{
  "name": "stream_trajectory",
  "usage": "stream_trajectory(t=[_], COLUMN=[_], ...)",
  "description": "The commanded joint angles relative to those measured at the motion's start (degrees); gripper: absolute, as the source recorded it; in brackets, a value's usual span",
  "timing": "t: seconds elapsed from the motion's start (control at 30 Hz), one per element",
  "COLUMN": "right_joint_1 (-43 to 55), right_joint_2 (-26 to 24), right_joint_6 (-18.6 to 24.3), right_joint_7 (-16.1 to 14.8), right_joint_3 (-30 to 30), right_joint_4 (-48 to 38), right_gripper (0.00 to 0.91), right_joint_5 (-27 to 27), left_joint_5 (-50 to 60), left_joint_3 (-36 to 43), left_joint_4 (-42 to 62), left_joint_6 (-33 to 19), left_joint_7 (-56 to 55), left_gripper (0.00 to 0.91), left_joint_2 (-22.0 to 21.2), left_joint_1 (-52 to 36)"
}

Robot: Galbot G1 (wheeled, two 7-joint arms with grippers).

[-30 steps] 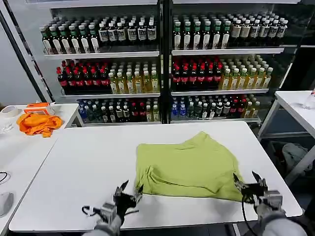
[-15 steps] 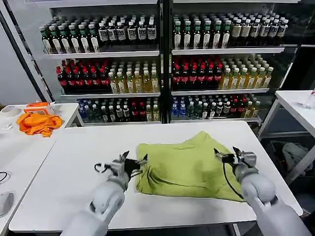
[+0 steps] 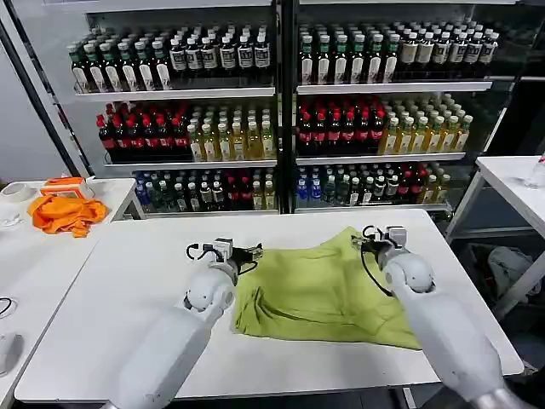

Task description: Fold and organize the clothes.

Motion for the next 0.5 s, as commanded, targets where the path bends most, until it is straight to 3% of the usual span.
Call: stream_trajectory(t=[0.03, 0.27, 0.3, 0.33, 0.37, 0.4, 0.47, 0.5], right_joint_1=[6.6, 6.7, 6.6, 6.5, 6.2, 6.1, 5.5, 5.3], right_joint_2=[3.9, 5.0, 5.1, 5.2, 5.2, 5.2, 5.1, 5.1], right_joint_6=[0.0, -0.3, -0.4, -0.4, -0.4, -0.4, -0.4, -0.4], right_joint_7=[-0.7, -1.0, -1.0, -1.0, -1.0, -1.0, -0.9, -0.9], right_joint_3=[-3.1, -3.2, -3.2, -3.2, -3.2, -3.2, -3.2, -3.2], right_joint_4=[-11.4, -12.6, -12.8, -12.9, -12.8, -12.7, -12.2, -12.1], right_gripper=[0.907, 0.887, 0.746, 0.564, 0.433, 0.161, 0.000, 0.000], right_joint_5=[-0.5, -0.8, -0.6, -0.6, -0.6, -0.6, -0.3, -0.3], left_joint_5=[-3.7, -4.8, -4.8, -4.7, -4.7, -4.7, -4.7, -4.7], left_joint_3=[1.8, 2.2, 2.4, 2.5, 2.6, 2.6, 2.5, 2.5], left_joint_4=[5.4, 3.4, 3.4, 3.3, 3.3, 3.3, 3.3, 3.2], left_joint_6=[0.3, 0.3, 0.3, 0.3, 0.3, 0.3, 0.3, 0.3], left_joint_7=[-0.6, -0.2, -0.2, -0.2, -0.1, 0.0, 0.2, 0.4], left_gripper=[0.907, 0.907, 0.877, 0.453, 0.272, 0.050, 0.020, 0.020], left_joint_2=[-0.5, 0.8, 0.9, 1.0, 1.1, 1.2, 1.3, 1.4], left_joint_1=[-3.9, -1.1, -0.9, -0.7, -0.6, -0.3, 0.0, 0.3])
